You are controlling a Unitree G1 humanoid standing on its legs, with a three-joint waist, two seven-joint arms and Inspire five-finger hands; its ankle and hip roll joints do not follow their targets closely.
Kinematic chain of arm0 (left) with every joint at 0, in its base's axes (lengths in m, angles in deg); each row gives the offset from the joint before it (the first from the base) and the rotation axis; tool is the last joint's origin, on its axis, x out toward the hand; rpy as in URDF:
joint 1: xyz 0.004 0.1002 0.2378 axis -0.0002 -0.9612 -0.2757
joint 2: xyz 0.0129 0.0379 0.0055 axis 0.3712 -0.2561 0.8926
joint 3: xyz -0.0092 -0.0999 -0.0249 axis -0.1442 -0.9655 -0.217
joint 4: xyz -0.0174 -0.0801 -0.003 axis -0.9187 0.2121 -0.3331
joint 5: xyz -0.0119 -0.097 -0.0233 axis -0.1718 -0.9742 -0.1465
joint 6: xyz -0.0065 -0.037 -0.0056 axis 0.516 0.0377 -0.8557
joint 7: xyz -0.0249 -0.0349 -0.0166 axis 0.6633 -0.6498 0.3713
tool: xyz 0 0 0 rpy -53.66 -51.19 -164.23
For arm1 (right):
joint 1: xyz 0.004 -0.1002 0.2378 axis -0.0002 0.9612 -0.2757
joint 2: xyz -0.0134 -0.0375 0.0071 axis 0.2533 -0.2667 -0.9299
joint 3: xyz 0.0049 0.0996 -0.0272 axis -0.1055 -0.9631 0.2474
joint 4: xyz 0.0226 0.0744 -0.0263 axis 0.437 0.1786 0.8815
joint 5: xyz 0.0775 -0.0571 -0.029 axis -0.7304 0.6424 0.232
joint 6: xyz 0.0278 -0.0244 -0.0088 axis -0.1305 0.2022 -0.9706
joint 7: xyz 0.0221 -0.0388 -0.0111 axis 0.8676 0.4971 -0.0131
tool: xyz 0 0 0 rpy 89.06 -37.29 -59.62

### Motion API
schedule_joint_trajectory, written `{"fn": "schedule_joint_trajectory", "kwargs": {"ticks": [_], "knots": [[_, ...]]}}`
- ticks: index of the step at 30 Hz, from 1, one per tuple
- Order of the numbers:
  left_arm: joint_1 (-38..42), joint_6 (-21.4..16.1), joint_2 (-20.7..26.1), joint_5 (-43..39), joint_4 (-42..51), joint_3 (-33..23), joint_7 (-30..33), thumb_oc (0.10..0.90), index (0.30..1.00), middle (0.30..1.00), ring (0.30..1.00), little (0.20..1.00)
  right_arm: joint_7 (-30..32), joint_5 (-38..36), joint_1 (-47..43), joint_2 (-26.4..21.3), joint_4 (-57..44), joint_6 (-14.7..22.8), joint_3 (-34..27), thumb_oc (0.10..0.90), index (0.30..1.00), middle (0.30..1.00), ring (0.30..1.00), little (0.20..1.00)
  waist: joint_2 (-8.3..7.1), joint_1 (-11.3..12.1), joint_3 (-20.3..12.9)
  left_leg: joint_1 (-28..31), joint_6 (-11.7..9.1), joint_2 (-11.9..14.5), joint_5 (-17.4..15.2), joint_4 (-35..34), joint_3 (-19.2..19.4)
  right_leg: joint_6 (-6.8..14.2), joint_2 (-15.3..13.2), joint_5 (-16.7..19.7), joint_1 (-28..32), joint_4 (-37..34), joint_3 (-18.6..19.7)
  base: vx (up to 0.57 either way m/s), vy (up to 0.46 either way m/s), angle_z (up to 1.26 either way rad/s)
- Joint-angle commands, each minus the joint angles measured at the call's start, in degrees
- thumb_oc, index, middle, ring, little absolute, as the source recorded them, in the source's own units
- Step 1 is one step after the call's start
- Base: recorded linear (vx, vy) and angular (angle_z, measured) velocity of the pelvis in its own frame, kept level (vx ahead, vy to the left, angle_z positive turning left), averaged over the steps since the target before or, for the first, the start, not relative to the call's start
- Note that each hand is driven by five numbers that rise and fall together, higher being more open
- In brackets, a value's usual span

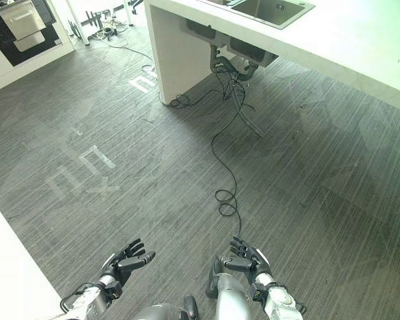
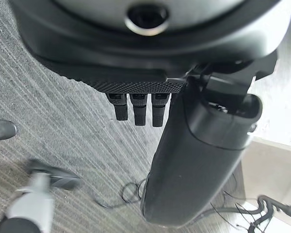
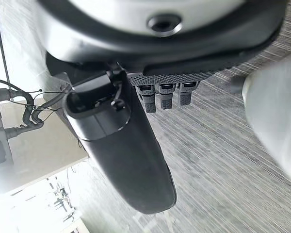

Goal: Place the dishes in the dishwasher.

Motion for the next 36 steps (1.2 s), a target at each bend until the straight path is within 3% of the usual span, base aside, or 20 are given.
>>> {"fn": "schedule_joint_trajectory", "kwargs": {"ticks": [1, 4, 6, 9, 10, 11, 12, 14, 16, 18, 19, 22, 24, 28, 30, 31, 34, 35, 36], "knots": [[-2.61, -3.21, 1.79, 0.42, 4.18, 0.20, -1.93, 0.800, 0.900, 0.900, 0.900, 0.900, -1.41, -1.05, -3.12, -0.31, -2.43, 3.04, -2.06, 0.800, 0.900, 0.900, 0.900, 0.900, 0.33, 0.96, -0.60, 0.25, -2.24, 6.52, -6.58, 4.62, -1.49, 6.68, -3.89, 5.71, 8.54, 0.08, 3.79, 0.43, -0.131, 0.32], [-3.48, -1.91, 1.60, 0.91, 4.07, -0.57, -1.87, 0.800, 0.900, 0.900, 0.900, 0.900, -1.17, -1.03, -2.69, -0.24, -2.83, 2.29, -1.61, 0.800, 0.900, 0.900, 0.900, 0.900, 0.04, 1.06, -1.23, 2.23, -2.58, 6.45, -6.29, 4.62, -1.53, 5.98, -3.09, 4.00, 11.43, 0.08, 3.55, 0.55, -0.182, 0.03], [-3.57, -0.97, 1.12, 0.83, 3.12, -0.55, -1.50, 0.800, 0.900, 0.900, 0.900, 0.900, -1.32, -1.04, -2.97, -0.23, -1.72, 2.96, -1.00, 0.800, 0.900, 0.900, 0.900, 0.900, 0.40, 0.55, -2.00, 5.51, -3.68, 7.24, -6.31, 4.62, -1.89, 4.36, -1.10, 2.21, 12.96, 0.08, 4.23, 0.55, -0.186, 0.19], [-4.18, -1.03, 0.20, 1.17, 1.63, -0.91, -1.22, 0.800, 0.900, 0.900, 0.900, 0.900, -1.75, -0.23, -3.34, -1.27, -2.09, 2.73, -0.05, 0.800, 0.900, 0.900, 0.900, 0.900, 0.44, 0.93, -3.28, 10.36, -8.17, 8.21, 4.24, 5.13, -1.39, 1.09, 1.39, -1.96, 16.02, 0.08, 3.37, 0.49, -0.233, -0.07], [-4.53, -2.20, -0.44, 0.55, 0.05, -1.18, -2.36, 0.800, 0.900, 0.900, 0.900, 0.900, -1.69, 0.50, -3.21, -2.92, -2.43, 3.19, 0.38, 0.800, 0.900, 0.900, 0.900, 0.900, -0.29, 1.44, -3.37, 2.75, -11.79, 10.71, 12.80, 23.80, -0.42, -2.83, 2.55, -6.57, 19.22, 0.08, 2.71, 0.39, -0.269, -0.37], [-4.50, -2.14, -0.44, 0.56, 0.05, -1.22, -2.41, 0.800, 0.900, 0.900, 0.900, 0.900, -1.66, 0.49, -3.24, -2.99, -2.39, 3.23, 0.36, 0.800, 0.900, 0.900, 0.900, 0.900, -0.38, 1.46, -3.38, 1.77, -11.88, 11.11, 13.03, 25.47, -0.25, -3.07, 2.57, -6.82, 19.39, 0.08, 2.65, 0.49, -0.355, -0.39], [-3.96, -2.41, -0.34, 2.67, -0.75, -1.21, -3.51, 0.800, 0.900, 0.900, 0.900, 0.900, -1.54, -1.39, -3.63, -3.68, -1.22, 4.03, -0.09, 0.800, 0.900, 0.900, 0.900, 0.900, -1.11, 2.71, -2.19, -7.20, -10.58, 12.55, 11.93, 31.22, 1.08, -4.10, 2.82, -9.12, 22.57, 0.08, 2.65, 0.32, -0.160, -0.18], [-3.81, -3.15, -0.33, 3.39, -1.75, -0.95, -3.69, 0.800, 0.900, 0.900, 0.900, 0.900, -2.18, -2.46, -4.06, -3.69, -0.32, 3.97, -0.28, 0.800, 0.900, 0.900, 0.900, 0.900, -1.41, 3.65, -1.50, -9.04, -8.66, 11.40, 9.59, 25.78, 1.98, -3.26, 3.09, -9.77, 24.08, 0.08, 3.89, 0.35, -0.044, -0.20], [-3.71, -3.16, -0.34, 2.40, -2.32, -0.52, -3.09, 0.800, 0.900, 0.900, 0.900, 0.900, -2.56, -3.38, -4.46, -3.14, 0.71, 3.57, -0.49, 0.800, 0.900, 0.900, 0.900, 0.900, -1.72, 4.11, -1.32, -8.65, -7.21, 11.52, 8.08, 15.68, 3.86, -2.41, 2.90, -10.31, 24.74, 0.08, 4.65, 0.29, 0.116, -0.69], [-4.08, -3.85, -0.67, 2.32, -3.25, -0.19, -2.91, 0.800, 0.900, 0.900, 0.900, 0.900, -2.11, -1.96, -4.80, -2.78, 1.87, 4.41, -0.21, 0.800, 0.900, 0.900, 0.900, 0.900, -0.60, 4.87, -1.10, -10.11, -7.89, 11.33, 8.26, 4.62, 2.42, -1.49, 4.13, -11.37, 25.70, 0.08, 6.32, 0.36, 0.217, -0.69], [-4.43, -4.09, -0.95, 3.01, -3.37, -0.14, -2.85, 0.800, 0.900, 0.900, 0.900, 0.900, -1.80, -2.16, -4.84, -2.57, 2.39, 4.49, 0.09, 0.800, 0.900, 0.900, 0.900, 0.900, 0.61, 5.38, -1.08, -12.93, -8.68, 12.24, 7.54, 4.62, -0.16, -1.08, 5.54, -12.09, 26.22, 0.08, 7.25, 0.40, 0.245, -0.63], [-5.70, -3.61, -1.23, 3.31, -2.95, -0.54, -2.76, 0.800, 0.900, 0.900, 0.900, 0.900, -1.92, -1.04, -4.85, -2.33, 4.33, 5.28, 0.63, 0.800, 0.900, 0.900, 0.900, 0.900, 2.78, 7.41, -1.12, -19.71, -11.01, 14.87, 11.53, 4.62, -6.05, -0.43, 7.82, -13.93, 27.82, 0.08, 9.68, 0.38, 0.217, -0.65], [-6.17, -3.65, -1.35, 4.03, -3.24, -1.06, -3.22, 0.800, 0.900, 0.900, 0.900, 0.900, -1.48, 0.12, -4.83, -2.25, 5.16, 5.65, 0.81, 0.800, 0.900, 0.900, 0.900, 0.900, 2.76, 8.16, -0.96, -20.67, -10.93, 14.66, 12.35, 4.62, -6.92, -0.18, 7.72, -14.46, 28.91, 0.08, 10.37, 0.41, 0.280, -0.16], [-5.10, -3.91, -0.90, 5.44, -5.58, -0.97, -3.03, 0.800, 0.900, 0.900, 0.900, 0.900, 0.34, 1.38, -4.85, -1.25, 9.66, 5.52, -0.22, 0.800, 0.900, 0.900, 0.900, 0.900, 2.38, 8.49, -1.91, -16.64, -7.92, 12.59, 8.95, 4.62, -5.69, 0.39, 6.17, -15.11, 32.41, 0.08, 9.48, 0.43, 0.349, -0.61], [-4.15, -3.35, -0.22, 6.56, -6.17, -0.73, -2.90, 0.800, 0.900, 0.900, 0.900, 0.900, 0.18, 1.79, -4.67, -0.78, 10.96, 5.52, -0.91, 0.800, 0.900, 0.900, 0.900, 0.900, 2.84, 8.16, -2.14, -14.96, -6.29, 11.48, 7.68, 4.62, -6.18, 0.29, 6.88, -13.02, 34.82, 0.08, 8.94, 0.35, 0.268, -0.13], [-3.69, -3.30, 0.11, 6.90, -6.56, -0.44, -2.86, 0.800, 0.900, 0.900, 0.900, 0.900, 0.23, 1.73, -4.66, -0.55, 11.26, 5.67, -1.09, 0.800, 0.900, 0.900, 0.900, 0.900, 3.15, 7.79, -2.06, -14.15, -4.87, 10.54, 7.00, 4.62, -6.43, 1.00, 6.90, -9.79, 34.76, 4.48, 9.18, 0.26, 0.272, -0.03], [-2.70, -3.87, 1.09, 8.13, -7.52, 1.25, -2.72, 0.800, 0.900, 0.900, 0.900, 0.900, 0.47, 0.88, -3.72, -0.18, 10.31, 6.44, -1.32, 0.800, 0.900, 0.900, 0.900, 0.900, 3.46, 6.27, -1.41, -12.15, -0.93, 7.87, 4.82, 4.62, -6.25, 3.54, 6.60, -2.08, 27.10, 25.42, 11.18, 0.25, 0.293, 0.09], [-2.53, -3.97, 1.10, 7.72, -7.97, 1.63, -1.60, 0.800, 0.900, 0.900, 0.900, 0.900, -0.19, 0.92, -3.80, -0.54, 10.74, 7.02, -1.20, 0.800, 0.900, 0.900, 0.900, 0.900, 4.08, 5.90, -0.89, -10.78, -0.25, 7.90, 3.74, 4.62, -5.70, 2.81, 4.73, -0.86, 22.43, 30.52, 10.02, 0.25, 0.239, 0.18], [-2.38, -3.77, 0.87, 6.30, -8.37, 1.59, -1.15, 0.800, 0.900, 0.900, 0.900, 0.900, -0.96, 1.06, -4.25, -0.76, 11.24, 7.38, -0.84, 0.800, 0.900, 0.900, 0.900, 0.900, 4.37, 5.31, -0.03, -8.86, 0.01, 7.99, 2.77, 4.62, -5.06, 1.88, 3.24, -2.22, 19.33, 30.49, 8.59, 0.26, 0.154, -0.14]]}}
